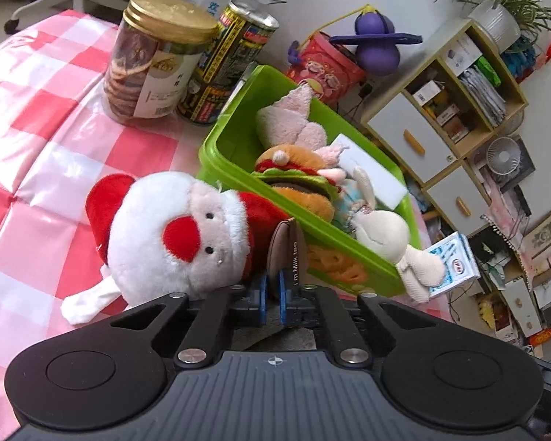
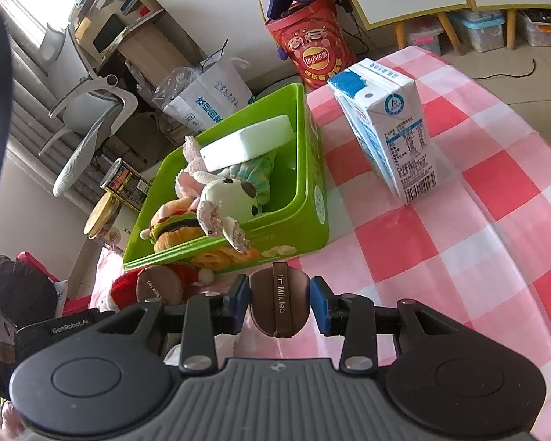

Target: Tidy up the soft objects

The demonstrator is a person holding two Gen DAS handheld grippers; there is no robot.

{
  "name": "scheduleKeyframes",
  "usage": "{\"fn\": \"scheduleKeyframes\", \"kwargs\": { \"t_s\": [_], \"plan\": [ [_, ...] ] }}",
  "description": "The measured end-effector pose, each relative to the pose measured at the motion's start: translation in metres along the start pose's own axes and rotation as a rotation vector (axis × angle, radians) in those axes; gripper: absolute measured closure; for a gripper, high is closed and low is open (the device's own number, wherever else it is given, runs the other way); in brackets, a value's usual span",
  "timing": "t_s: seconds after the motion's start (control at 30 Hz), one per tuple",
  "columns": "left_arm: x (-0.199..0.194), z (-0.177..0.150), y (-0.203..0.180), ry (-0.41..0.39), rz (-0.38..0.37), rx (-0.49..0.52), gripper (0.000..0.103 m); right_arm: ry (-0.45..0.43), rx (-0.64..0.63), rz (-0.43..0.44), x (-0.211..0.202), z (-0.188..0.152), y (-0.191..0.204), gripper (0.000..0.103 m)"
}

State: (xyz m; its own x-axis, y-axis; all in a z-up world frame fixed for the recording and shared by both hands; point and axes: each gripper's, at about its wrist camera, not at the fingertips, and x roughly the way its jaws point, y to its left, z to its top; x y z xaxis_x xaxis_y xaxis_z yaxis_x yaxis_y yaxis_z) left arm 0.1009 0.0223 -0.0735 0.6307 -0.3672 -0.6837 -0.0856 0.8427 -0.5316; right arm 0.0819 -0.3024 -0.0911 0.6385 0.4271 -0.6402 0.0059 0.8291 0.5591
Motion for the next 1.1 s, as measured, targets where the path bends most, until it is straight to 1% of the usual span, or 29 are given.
{"fn": "scheduleKeyframes", "kwargs": {
  "t_s": [0.3, 0.47, 0.57, 0.67, 0.77, 0.83, 0.87, 0.93, 0.97, 1.03, 1.1],
  "plan": [
    [-0.019, 0.006, -0.006, -0.026, -0.089, -0.001, 0.103, -0.031, 0.047, 0.044, -0.008, 0.006, 0.004, 0.087],
    [-0.029, 0.009, -0.01, -0.045, -0.122, 0.001, 0.103, -0.042, 0.063, 0.062, -0.01, 0.008, 0.007, 0.087],
    [-0.035, 0.013, -0.012, -0.067, -0.134, -0.006, 0.103, -0.064, 0.081, 0.077, -0.014, 0.012, 0.01, 0.087],
    [-0.04, 0.018, -0.015, -0.095, -0.121, 0.005, 0.103, -0.108, 0.105, 0.101, -0.017, 0.02, 0.014, 0.089],
    [-0.04, 0.026, -0.018, -0.119, -0.074, 0.032, 0.103, -0.142, 0.113, 0.109, -0.017, 0.028, 0.018, 0.089],
    [-0.041, 0.03, -0.017, -0.125, -0.044, 0.041, 0.103, -0.137, 0.1, 0.089, -0.016, 0.029, 0.021, 0.089],
    [-0.042, 0.032, -0.016, -0.13, -0.037, 0.038, 0.103, -0.12, 0.085, 0.083, -0.016, 0.029, 0.023, 0.089],
    [-0.044, 0.03, -0.016, -0.136, -0.047, 0.046, 0.103, -0.066, 0.03, 0.054, -0.013, 0.026, 0.027, 0.088],
    [-0.045, 0.028, -0.016, -0.134, -0.051, 0.05, 0.103, -0.054, -0.015, 0.032, -0.011, 0.023, 0.029, 0.087],
    [-0.045, 0.025, -0.014, -0.118, -0.06, 0.042, 0.103, -0.037, -0.084, -0.039, -0.002, 0.017, 0.031, 0.071],
    [-0.045, 0.021, -0.014, -0.101, -0.07, 0.037, 0.103, -0.01, -0.13, -0.135, 0.01, 0.011, 0.029, 0.065]
  ]
}}
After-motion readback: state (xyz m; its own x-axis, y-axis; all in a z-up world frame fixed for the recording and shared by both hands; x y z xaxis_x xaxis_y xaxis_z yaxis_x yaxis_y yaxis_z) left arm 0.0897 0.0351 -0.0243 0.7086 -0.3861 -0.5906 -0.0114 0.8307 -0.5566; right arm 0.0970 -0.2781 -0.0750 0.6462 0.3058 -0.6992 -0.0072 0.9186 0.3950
